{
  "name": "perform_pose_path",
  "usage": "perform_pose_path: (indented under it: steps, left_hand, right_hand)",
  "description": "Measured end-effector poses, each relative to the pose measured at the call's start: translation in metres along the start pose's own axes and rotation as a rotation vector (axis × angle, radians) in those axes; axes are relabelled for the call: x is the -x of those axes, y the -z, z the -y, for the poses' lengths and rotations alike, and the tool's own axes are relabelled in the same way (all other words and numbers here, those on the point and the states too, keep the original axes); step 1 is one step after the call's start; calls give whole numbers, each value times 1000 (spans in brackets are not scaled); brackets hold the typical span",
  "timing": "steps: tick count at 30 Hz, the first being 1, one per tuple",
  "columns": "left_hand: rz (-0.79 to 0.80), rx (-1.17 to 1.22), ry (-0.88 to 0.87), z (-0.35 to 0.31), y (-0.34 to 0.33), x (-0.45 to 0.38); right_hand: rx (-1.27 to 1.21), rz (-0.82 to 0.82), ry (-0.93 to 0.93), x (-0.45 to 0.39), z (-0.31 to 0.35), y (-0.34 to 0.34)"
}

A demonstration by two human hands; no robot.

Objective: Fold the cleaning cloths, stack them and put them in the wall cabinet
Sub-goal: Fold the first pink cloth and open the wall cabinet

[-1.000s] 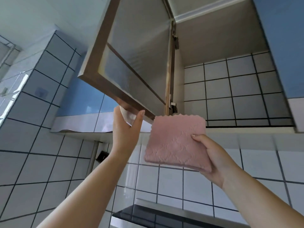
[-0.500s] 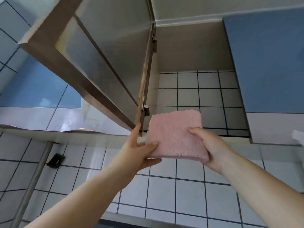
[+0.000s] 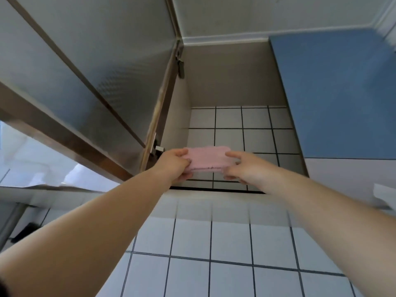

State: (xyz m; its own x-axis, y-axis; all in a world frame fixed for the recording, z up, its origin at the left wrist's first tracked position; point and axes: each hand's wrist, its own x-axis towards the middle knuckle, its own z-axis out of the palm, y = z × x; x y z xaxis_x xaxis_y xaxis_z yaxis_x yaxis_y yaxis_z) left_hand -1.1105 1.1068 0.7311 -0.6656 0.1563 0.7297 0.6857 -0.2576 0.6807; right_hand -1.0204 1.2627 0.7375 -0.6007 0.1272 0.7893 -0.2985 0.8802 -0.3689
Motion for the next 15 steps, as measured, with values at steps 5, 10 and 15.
perform_pose_path:
  steps: [5,10,15]
  left_hand:
    - [-28,-287,-63,13,-17,-22]
    - [-1,-549,-163,21,-14,-28]
    - [115,-784,-176,25,-2,-22]
  right_hand:
    - [234,-5,47,-13,-21,-16]
    - [395,5,84,-18,-25,-16]
    - [396,23,100,-24,-32,-19]
